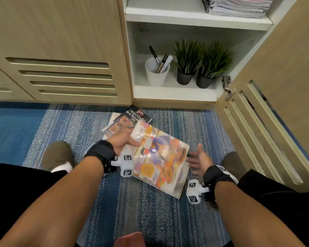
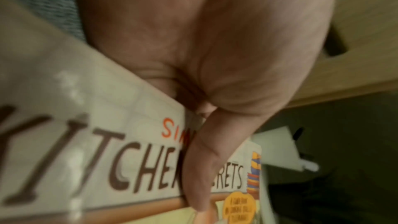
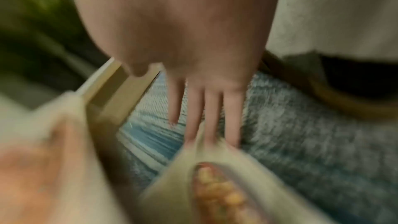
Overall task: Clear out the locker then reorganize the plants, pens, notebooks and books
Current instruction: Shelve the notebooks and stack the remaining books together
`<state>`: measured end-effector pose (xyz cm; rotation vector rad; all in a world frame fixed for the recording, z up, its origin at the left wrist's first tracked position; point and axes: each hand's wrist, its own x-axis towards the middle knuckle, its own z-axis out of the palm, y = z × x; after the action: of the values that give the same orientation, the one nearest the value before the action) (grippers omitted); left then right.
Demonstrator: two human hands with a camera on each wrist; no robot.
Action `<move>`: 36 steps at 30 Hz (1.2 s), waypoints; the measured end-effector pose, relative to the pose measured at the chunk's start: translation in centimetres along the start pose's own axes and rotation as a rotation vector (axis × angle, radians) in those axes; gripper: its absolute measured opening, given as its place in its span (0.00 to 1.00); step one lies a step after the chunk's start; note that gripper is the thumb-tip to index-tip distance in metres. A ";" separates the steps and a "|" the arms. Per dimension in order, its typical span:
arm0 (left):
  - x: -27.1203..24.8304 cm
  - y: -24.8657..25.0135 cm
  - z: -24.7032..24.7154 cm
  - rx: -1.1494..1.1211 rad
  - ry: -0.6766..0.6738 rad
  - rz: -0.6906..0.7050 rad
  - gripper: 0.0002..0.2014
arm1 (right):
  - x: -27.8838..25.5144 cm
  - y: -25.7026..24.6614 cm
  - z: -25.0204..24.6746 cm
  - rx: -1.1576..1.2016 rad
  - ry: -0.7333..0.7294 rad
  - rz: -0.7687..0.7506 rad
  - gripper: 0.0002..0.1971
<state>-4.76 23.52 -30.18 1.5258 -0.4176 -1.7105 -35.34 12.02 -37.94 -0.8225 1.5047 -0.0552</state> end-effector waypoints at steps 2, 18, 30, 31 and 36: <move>1.3 -3.2 1.2 -0.025 0.034 -0.051 0.23 | -0.6 -0.4 0.6 0.232 -0.171 0.056 0.42; 5.8 -7.0 1.5 0.666 0.732 0.094 0.16 | 4.9 3.1 -0.6 -0.247 0.250 -0.051 0.18; 4.9 -8.6 -5.2 1.478 0.596 -0.059 0.28 | 2.9 1.8 3.3 -0.816 0.373 -0.218 0.37; 4.6 -8.8 -4.1 1.515 0.677 0.000 0.22 | 3.0 1.7 3.7 -0.808 0.343 -0.217 0.36; 5.3 -9.6 -2.9 1.413 0.762 0.109 0.22 | 2.9 1.1 4.2 -0.805 0.321 -0.208 0.34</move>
<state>-5.02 26.51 -41.12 2.8253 -1.3840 -0.4412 -31.82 13.21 -41.54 -1.6750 1.7496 0.2966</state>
